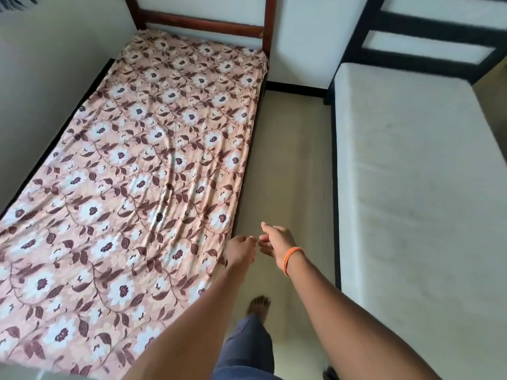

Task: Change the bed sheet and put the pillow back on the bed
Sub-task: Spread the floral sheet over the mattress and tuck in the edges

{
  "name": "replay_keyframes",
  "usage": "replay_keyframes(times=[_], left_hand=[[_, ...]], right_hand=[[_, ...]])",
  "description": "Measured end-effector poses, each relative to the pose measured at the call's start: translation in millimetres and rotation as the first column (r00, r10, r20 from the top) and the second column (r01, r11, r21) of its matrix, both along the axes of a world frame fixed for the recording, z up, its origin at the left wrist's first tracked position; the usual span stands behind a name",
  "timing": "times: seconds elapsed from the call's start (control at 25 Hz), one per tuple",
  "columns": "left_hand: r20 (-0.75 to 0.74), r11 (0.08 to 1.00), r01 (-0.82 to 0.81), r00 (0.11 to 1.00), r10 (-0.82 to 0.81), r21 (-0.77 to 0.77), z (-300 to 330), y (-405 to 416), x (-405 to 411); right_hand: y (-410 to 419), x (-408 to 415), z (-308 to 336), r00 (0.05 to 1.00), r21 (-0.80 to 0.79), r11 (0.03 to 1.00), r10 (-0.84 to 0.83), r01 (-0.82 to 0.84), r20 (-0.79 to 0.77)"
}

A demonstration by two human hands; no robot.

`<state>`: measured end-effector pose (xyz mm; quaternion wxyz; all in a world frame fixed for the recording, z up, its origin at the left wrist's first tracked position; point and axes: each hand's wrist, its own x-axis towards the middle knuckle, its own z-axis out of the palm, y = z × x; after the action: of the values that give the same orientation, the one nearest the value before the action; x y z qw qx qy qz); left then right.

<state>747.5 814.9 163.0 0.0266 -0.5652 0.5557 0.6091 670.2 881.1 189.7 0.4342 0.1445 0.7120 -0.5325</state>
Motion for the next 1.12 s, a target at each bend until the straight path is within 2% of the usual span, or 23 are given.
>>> replay_keyframes(times=[0.08, 0.2, 0.4, 0.52, 0.64, 0.72, 0.84, 1.0, 1.08, 1.12], left_hand=[[0.004, 0.998, 0.056, 0.998, -0.056, -0.021, 11, -23, -45], [0.015, 0.984, 0.117, 0.993, -0.116, -0.135, 15, -63, -116], [0.038, 0.971, 0.053, 0.998, -0.046, -0.232, 23, -121, -209], [0.124, 0.926, 0.137, 0.987, -0.099, -0.351, 23, -159, -283], [0.178, 0.894, 0.198, 0.975, -0.136, -0.402, 34, -193, -385], [0.124, 0.899, 0.160, 0.985, -0.120, -0.408, 47, -218, -463], [0.061, 0.915, 0.041, 0.998, -0.018, -0.402, 53, -264, -555], [0.003, 0.948, -0.155, 0.987, 0.162, -0.276, 10, -346, -664], [-0.041, 0.927, -0.370, 0.929, 0.369, -0.057, -31, -384, -710], [-0.062, 0.847, -0.511, 0.850, 0.523, 0.147, -55, -399, -733]], right_hand=[[-16, -49, 5, 0.999, 0.007, 0.999, 0.041, -0.041, -0.003], [-51, -129, 23, 0.990, 0.021, 0.992, 0.127, -0.126, -0.057], [-125, -263, 30, 0.940, 0.034, 0.945, 0.328, -0.326, -0.097], [-170, -343, 26, 0.921, 0.008, 0.928, 0.371, -0.373, -0.116], [-209, -444, 34, 0.881, 0.026, 0.886, 0.464, -0.464, -0.096], [-245, -525, 42, 0.837, 0.053, 0.844, 0.536, -0.533, -0.108], [-304, -622, 44, 0.842, 0.091, 0.859, 0.512, -0.504, -0.169], [-393, -723, 19, 0.824, 0.068, 0.835, 0.551, -0.547, -0.130], [-428, -763, -10, 0.822, 0.071, 0.828, 0.561, -0.556, -0.094], [-443, -781, -28, 0.831, 0.086, 0.832, 0.553, -0.548, -0.059]])
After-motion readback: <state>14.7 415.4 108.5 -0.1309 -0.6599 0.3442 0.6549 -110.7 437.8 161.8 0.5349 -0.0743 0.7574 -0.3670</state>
